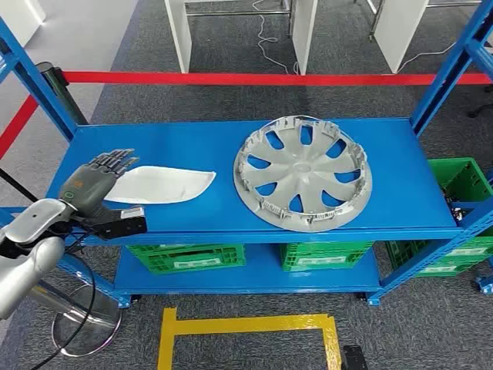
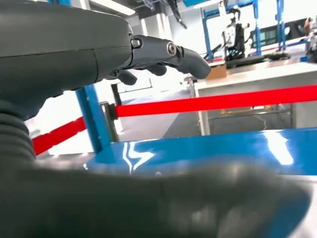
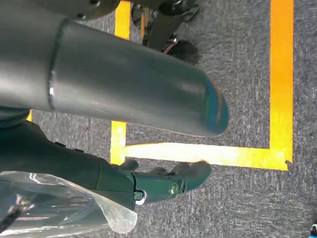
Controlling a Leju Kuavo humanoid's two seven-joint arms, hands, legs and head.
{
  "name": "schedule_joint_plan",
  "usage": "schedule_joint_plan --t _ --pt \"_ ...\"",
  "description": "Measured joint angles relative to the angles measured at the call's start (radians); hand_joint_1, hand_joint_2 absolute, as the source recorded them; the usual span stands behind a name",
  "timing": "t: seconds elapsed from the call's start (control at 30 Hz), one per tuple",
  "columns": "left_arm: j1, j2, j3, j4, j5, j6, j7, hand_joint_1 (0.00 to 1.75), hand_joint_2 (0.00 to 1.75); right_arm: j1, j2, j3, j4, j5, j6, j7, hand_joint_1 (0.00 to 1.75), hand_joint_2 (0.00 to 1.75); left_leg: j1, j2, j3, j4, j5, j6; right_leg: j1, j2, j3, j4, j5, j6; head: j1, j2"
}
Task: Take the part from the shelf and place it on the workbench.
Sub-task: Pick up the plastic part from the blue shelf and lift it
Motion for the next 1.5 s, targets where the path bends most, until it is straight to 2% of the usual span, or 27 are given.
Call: schedule_joint_plan --t 0.07,0.13,0.17,0.2,0.23,0.27,0.33,0.37,0.47,0.53,0.63,0.67,0.7,0.73,0.8,0.83,0.87,0.97,1.03,1.07,1.13,1.17,1.2,1.23,1.33,1.4,1.5 --pt "0.001 0.000 0.000 0.004 -0.003 0.001 0.000 0.00 1.75 -0.001 0.000 0.000 0.000 0.000 0.000 0.000 0.00 0.00 0.002 0.000 0.001 -0.001 -0.001 0.002 -0.002 -0.001 -0.032 0.063 -0.029 0.004 0.002 0.000" --pt "0.005 0.000 -0.002 0.014 -0.013 0.004 0.000 0.00 1.75 -0.001 0.000 0.000 0.000 0.001 0.001 0.001 0.00 0.00 0.004 0.000 0.003 -0.002 -0.004 0.004 -0.006 -0.002 -0.103 0.192 -0.079 0.013 0.003 0.000" --pt "0.009 0.000 -0.004 0.021 -0.021 0.004 0.000 0.00 1.75 0.000 0.000 0.000 0.000 0.001 0.001 0.001 0.00 0.00 0.004 0.000 0.003 0.000 -0.007 0.003 -0.009 -0.003 -0.130 0.235 -0.086 0.017 0.003 0.000" --pt "0.012 0.000 -0.005 0.028 -0.027 0.006 0.000 0.00 1.75 0.000 0.000 0.000 0.000 0.002 0.001 0.001 0.00 0.00 0.005 0.000 0.004 0.003 -0.011 0.001 -0.011 -0.003 -0.140 0.240 -0.073 0.021 0.003 0.000" --pt "0.013 0.000 -0.005 0.035 -0.035 0.008 0.000 0.00 1.75 0.000 -0.001 0.000 0.000 0.002 0.001 0.001 0.00 0.00 0.008 -0.001 0.006 0.008 -0.017 -0.002 -0.012 -0.004 -0.129 0.204 -0.041 0.024 0.003 0.000" --pt "0.014 0.001 -0.005 0.043 -0.045 0.015 0.000 0.00 1.75 0.000 -0.001 0.000 0.000 0.003 0.001 0.000 0.00 0.00 0.010 -0.002 0.007 0.015 -0.025 -0.007 -0.015 -0.005 -0.103 0.138 0.000 0.028 0.004 0.000" --pt "0.011 0.006 -0.008 0.058 -0.070 0.034 0.000 0.00 1.75 -0.002 -0.002 0.000 0.001 0.004 0.003 0.000 0.00 0.00 0.010 -0.003 0.005 0.034 -0.042 -0.019 -0.016 -0.004 -0.048 0.030 0.042 0.028 0.005 0.000" --pt "0.010 0.009 -0.010 0.068 -0.081 0.044 -0.001 0.00 1.75 -0.002 -0.002 0.000 0.001 0.005 0.004 0.000 0.00 0.00 0.008 -0.003 0.003 0.042 -0.047 -0.025 -0.016 -0.002 -0.034 0.006 0.043 0.024 0.006 0.000" --pt "0.006 0.019 -0.018 0.094 -0.093 0.059 -0.005 0.00 1.75 -0.001 -0.002 -0.001 0.002 0.005 0.007 0.000 0.00 0.00 0.007 -0.003 0.001 0.051 -0.055 -0.034 -0.016 0.002 -0.026 0.005 0.030 0.002 0.005 0.000" --pt "0.004 0.021 -0.020 0.106 -0.094 0.061 -0.009 0.00 1.75 -0.001 -0.002 -0.003 0.002 0.005 0.007 0.000 0.00 0.00 0.009 -0.002 -0.013 0.089 -0.081 -0.042 -0.018 0.002 -0.019 0.003 0.027 -0.008 0.004 0.000" --pt "-0.001 0.023 -0.024 0.128 -0.095 0.061 -0.014 0.00 1.75 -0.004 -0.002 -0.004 0.002 0.006 0.008 0.000 0.00 0.00 0.010 -0.001 -0.103 0.277 -0.161 -0.050 -0.018 0.001 -0.010 0.002 0.021 -0.019 0.002 0.000" --pt "-0.001 0.022 -0.026 0.137 -0.096 0.061 -0.016 0.00 1.75 -0.004 -0.002 -0.004 0.002 0.006 0.009 0.000 0.00 0.00 0.010 -0.001 -0.132 0.329 -0.174 -0.050 -0.018 0.002 -0.007 0.002 0.019 -0.021 0.002 0.000" --pt "-0.001 0.021 -0.028 0.146 -0.097 0.061 -0.019 0.00 1.75 -0.003 -0.002 -0.004 0.002 0.006 0.009 0.000 0.00 0.00 0.010 -0.001 -0.147 0.347 -0.166 -0.048 -0.017 0.002 -0.004 0.002 0.017 -0.023 0.002 0.000" --pt "-0.003 0.019 -0.029 0.154 -0.097 0.061 -0.022 0.00 1.75 -0.003 -0.002 -0.004 0.002 0.007 0.009 0.000 0.00 0.00 0.009 -0.001 -0.143 0.323 -0.137 -0.045 -0.017 0.003 0.000 0.002 0.014 -0.023 0.002 0.000" --pt "-0.009 0.017 -0.030 0.170 -0.096 0.063 -0.028 0.00 1.75 -0.003 -0.002 -0.005 0.002 0.009 0.009 0.000 0.00 0.00 0.007 -0.001 -0.093 0.196 -0.053 -0.032 -0.016 0.004 0.011 0.001 0.008 -0.021 0.003 0.000" --pt "-0.014 0.017 -0.030 0.177 -0.096 0.064 -0.031 0.00 1.75 -0.004 -0.002 -0.005 0.002 0.011 0.009 0.000 0.00 0.00 0.004 -0.001 -0.069 0.137 -0.023 -0.026 -0.014 0.005 0.013 0.000 0.006 -0.018 0.003 0.000" --pt "-0.018 0.016 -0.030 0.184 -0.094 0.067 -0.033 0.00 1.75 -0.004 -0.002 -0.005 0.002 0.012 0.009 0.000 0.00 0.00 0.001 -0.001 -0.053 0.096 -0.009 -0.021 -0.014 0.005 0.013 0.000 0.006 -0.013 0.003 0.000" --pt "-0.023 0.012 -0.030 0.203 -0.087 0.078 -0.039 0.00 1.75 -0.003 -0.002 -0.005 0.002 0.016 0.009 0.001 0.00 0.00 -0.001 -0.002 -0.043 0.061 -0.018 -0.013 -0.013 0.003 0.006 -0.003 0.005 0.004 0.002 0.000" --pt "-0.023 0.008 -0.030 0.212 -0.083 0.085 -0.043 0.00 1.75 -0.004 -0.003 -0.005 0.002 0.018 0.008 0.001 0.00 0.00 0.004 -0.001 -0.037 0.048 -0.017 -0.008 -0.012 0.000 -0.009 0.023 -0.016 0.014 0.004 0.000" --pt "-0.023 0.006 -0.030 0.216 -0.083 0.087 -0.044 0.00 1.75 -0.004 -0.003 -0.005 0.002 0.018 0.008 0.001 0.00 0.00 0.007 -0.001 -0.033 0.043 -0.015 -0.005 -0.011 -0.001 -0.028 0.063 -0.039 0.017 0.005 0.000" --pt "-0.022 0.001 -0.030 0.224 -0.082 0.090 -0.045 0.00 1.75 -0.005 -0.004 -0.005 0.002 0.018 0.008 0.001 0.00 0.00 0.006 0.000 -0.032 0.043 -0.015 -0.001 -0.010 -0.002 -0.092 0.192 -0.095 0.021 0.008 0.000" --pt "-0.020 -0.001 -0.030 0.229 -0.082 0.090 -0.046 0.00 1.75 -0.004 -0.004 -0.005 0.002 0.018 0.008 0.001 0.00 0.00 0.005 -0.001 -0.032 0.043 -0.016 0.000 -0.010 -0.002 -0.123 0.249 -0.112 0.022 0.009 0.000" --pt "-0.019 -0.004 -0.030 0.234 -0.080 0.091 -0.047 0.00 1.75 -0.003 -0.004 -0.005 0.002 0.018 0.008 0.002 0.00 0.00 0.004 -0.001 -0.031 0.043 -0.017 0.000 -0.009 -0.002 -0.141 0.277 -0.111 0.023 0.009 0.000" --pt "-0.017 -0.006 -0.030 0.239 -0.078 0.093 -0.048 0.00 1.75 -0.003 -0.004 -0.005 0.002 0.019 0.008 0.002 0.00 0.00 0.004 -0.001 -0.029 0.044 -0.018 0.000 -0.009 -0.002 -0.139 0.265 -0.089 0.022 0.009 0.000" --pt "-0.013 -0.013 -0.028 0.255 -0.073 0.124 -0.053 0.00 1.75 -0.004 -0.005 -0.005 0.002 0.022 0.007 0.003 0.00 0.00 0.001 -0.003 -0.024 0.050 -0.026 -0.004 -0.008 -0.003 -0.049 0.070 0.013 0.014 0.009 0.000" --pt "-0.008 -0.022 -0.024 0.272 -0.076 0.169 -0.058 0.00 1.75 -0.006 -0.006 -0.005 0.002 0.025 0.005 0.006 0.00 0.00 -0.002 -0.003 -0.025 0.054 -0.029 -0.011 -0.007 -0.001 -0.010 0.000 0.027 0.008 0.008 0.000" --pt "0.002 -0.038 -0.017 0.300 -0.084 0.237 -0.068 0.00 1.75 -0.007 -0.006 -0.006 0.002 0.035 0.002 0.010 0.00 0.00 -0.002 -0.003 -0.025 0.056 -0.031 -0.023 -0.009 0.000 -0.002 -0.009 0.027 -0.003 0.008 0.000"
